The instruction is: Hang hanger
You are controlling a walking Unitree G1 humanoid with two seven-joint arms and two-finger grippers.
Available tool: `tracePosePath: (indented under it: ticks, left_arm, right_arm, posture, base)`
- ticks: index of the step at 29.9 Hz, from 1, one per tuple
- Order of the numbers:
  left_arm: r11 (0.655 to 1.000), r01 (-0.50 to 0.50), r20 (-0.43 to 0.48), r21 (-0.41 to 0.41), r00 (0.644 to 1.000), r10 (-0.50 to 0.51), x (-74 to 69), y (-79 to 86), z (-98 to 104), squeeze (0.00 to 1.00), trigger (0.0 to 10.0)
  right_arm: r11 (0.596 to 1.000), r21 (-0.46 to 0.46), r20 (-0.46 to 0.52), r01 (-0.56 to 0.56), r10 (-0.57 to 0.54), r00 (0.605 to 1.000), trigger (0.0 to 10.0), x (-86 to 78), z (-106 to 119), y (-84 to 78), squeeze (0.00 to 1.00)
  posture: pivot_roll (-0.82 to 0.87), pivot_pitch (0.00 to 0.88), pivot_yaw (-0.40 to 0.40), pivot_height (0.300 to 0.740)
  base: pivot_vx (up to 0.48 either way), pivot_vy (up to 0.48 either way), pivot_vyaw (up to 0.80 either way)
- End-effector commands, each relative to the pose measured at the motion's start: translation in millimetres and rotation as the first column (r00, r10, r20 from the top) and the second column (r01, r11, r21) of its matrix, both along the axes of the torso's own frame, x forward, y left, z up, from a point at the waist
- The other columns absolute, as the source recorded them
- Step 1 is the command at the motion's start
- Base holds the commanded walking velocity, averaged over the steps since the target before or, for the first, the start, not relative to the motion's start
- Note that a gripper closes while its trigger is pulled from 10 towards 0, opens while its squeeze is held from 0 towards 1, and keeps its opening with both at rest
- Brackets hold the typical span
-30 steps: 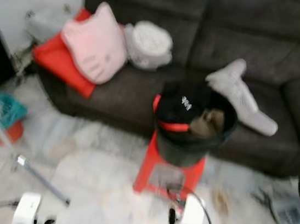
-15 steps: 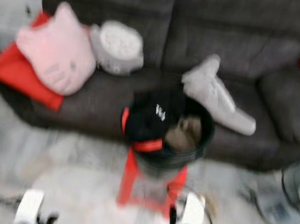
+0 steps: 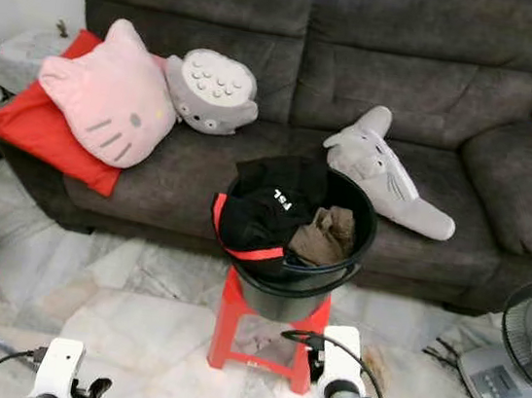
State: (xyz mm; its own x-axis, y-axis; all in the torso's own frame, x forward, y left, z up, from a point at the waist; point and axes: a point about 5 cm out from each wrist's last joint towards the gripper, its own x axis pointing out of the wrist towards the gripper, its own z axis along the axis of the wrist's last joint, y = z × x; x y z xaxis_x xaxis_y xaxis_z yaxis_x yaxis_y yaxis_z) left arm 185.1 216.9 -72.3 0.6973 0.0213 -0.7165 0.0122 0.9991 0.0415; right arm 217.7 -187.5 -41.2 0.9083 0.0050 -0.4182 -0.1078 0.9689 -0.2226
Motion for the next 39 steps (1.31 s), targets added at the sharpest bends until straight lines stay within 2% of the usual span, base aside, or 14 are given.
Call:
tracePosePath:
  ticks: [1,8,13,17,20,21,22,24,25,26,29,32,38,39]
  left_arm:
    - [1.0,0.007,-0.002,0.016,1.0,-0.007,-1.5,4.7,0,0.0,10.0]
    - [1.0,0.008,-0.013,0.026,1.0,-0.008,-7.9,11.6,-1,0.0,10.0]
    - [1.0,0.012,-0.019,0.028,1.0,-0.012,-9.0,11.5,-1,0.0,10.0]
    - [1.0,0.014,-0.015,0.027,1.0,-0.013,-7.3,10.2,-1,0.0,10.0]
    - [1.0,0.013,-0.01,0.026,1.0,-0.013,-5.0,9.0,0,0.0,10.0]
    - [1.0,0.01,-0.008,0.025,1.0,-0.01,-3.9,8.4,0,0.0,10.0]
    - [1.0,0.01,-0.008,0.023,1.0,-0.01,-3.4,7.5,0,0.0,10.0]
    - [1.0,0.01,-0.008,0.022,1.0,-0.01,-3.3,7.1,0,0.0,10.0]
    - [1.0,0.008,-0.006,0.02,1.0,-0.008,-2.5,6.0,0,0.0,10.0]
    - [1.0,0.008,-0.006,0.02,1.0,-0.008,-2.5,6.0,0,0.0,10.0]
    - [1.0,0.009,-0.006,0.017,1.0,-0.008,-1.9,3.8,0,0.0,10.0]
    - [1.0,0.006,-0.004,0.014,1.0,-0.006,-1.5,2.9,0,0.0,10.0]
    - [1.0,0.005,-0.008,0.017,1.0,-0.005,-2.2,3.2,-1,0.0,10.0]
    - [1.0,0.005,-0.007,0.018,1.0,-0.005,-2.0,3.5,0,0.0,10.0]
  right_arm:
    - [0.999,-0.026,0.061,-0.034,0.035,0.997,10.0,-1.4,6,-0.7,0.0]
    - [0.993,-0.088,0.238,-0.075,0.094,0.967,10.0,-34.8,28,-9.5,0.0]
    - [0.979,-0.155,0.301,-0.134,0.176,0.937,10.0,-41.1,51,-8.5,0.0]
    - [0.972,-0.176,0.313,-0.155,0.205,0.927,10.0,-32.4,59,-8.8,0.0]
    - [0.934,-0.261,0.295,-0.242,0.316,0.902,10.0,-15.3,66,-6.1,0.0]
    - [0.903,-0.299,0.242,-0.307,0.383,0.891,10.0,-7.3,68,-3.5,0.0]
    - [0.834,-0.376,0.182,-0.404,0.494,0.85,10.0,4.2,71,-1.5,0.0]
    - [0.799,-0.415,0.158,-0.435,0.534,0.83,10.0,10.9,74,-1.9,0.0]
    - [0.773,-0.443,0.161,-0.454,0.567,0.807,10.0,23.1,85,-1.1,0.0]
    - [0.773,-0.443,0.161,-0.454,0.567,0.807,10.0,23.1,85,-1.1,0.0]
    - [0.716,-0.509,0.164,-0.478,0.625,0.763,10.0,46.3,103,2.9,0.0]
    - [0.691,-0.535,0.185,-0.486,0.657,0.731,10.0,67.6,121,10.5,0.0]
    - [0.619,-0.546,0.125,-0.564,0.726,0.677,10.0,76.5,122,23.9,0.0]
    - [0.588,-0.539,0.092,-0.603,0.753,0.652,10.0,78.2,120,27.6,0.0]
  posture:
    - [-0.06,0.0,0.008,0.74]
    - [-0.1,0.0,0.032,0.74]
    - [-0.11,0.0,0.036,0.74]
    - [-0.11,0.0,0.036,0.74]
    - [-0.11,0.0,0.026,0.74]
    - [-0.11,0.0,0.022,0.74]
    - [-0.11,0.0,0.02,0.74]
    - [-0.11,0.0,0.02,0.74]
    - [-0.11,0.0,0.018,0.74]
    - [-0.11,0.0,0.018,0.74]
    - [-0.1,0.0,0.018,0.74]
    - [-0.1,0.0,0.018,0.74]
    - [-0.09,0.0,0.02,0.74]
    - [-0.09,0.0,0.021,0.74]
  base:
    - [0.0,0.0,0.0]
    - [0.0,0.0,0.0]
    - [0.0,0.0,0.0]
    - [0.0,0.0,0.0]
    - [0.0,0.0,0.0]
    - [0.0,0.0,0.0]
    - [0.0,0.0,0.0]
    - [0.0,0.0,0.0]
    - [0.0,0.0,0.0]
    - [0.0,0.0,0.0]
    - [0.0,0.0,0.0]
    - [0.0,0.0,0.0]
    - [0.0,0.0,0.0]
    - [0.0,0.0,0.0]
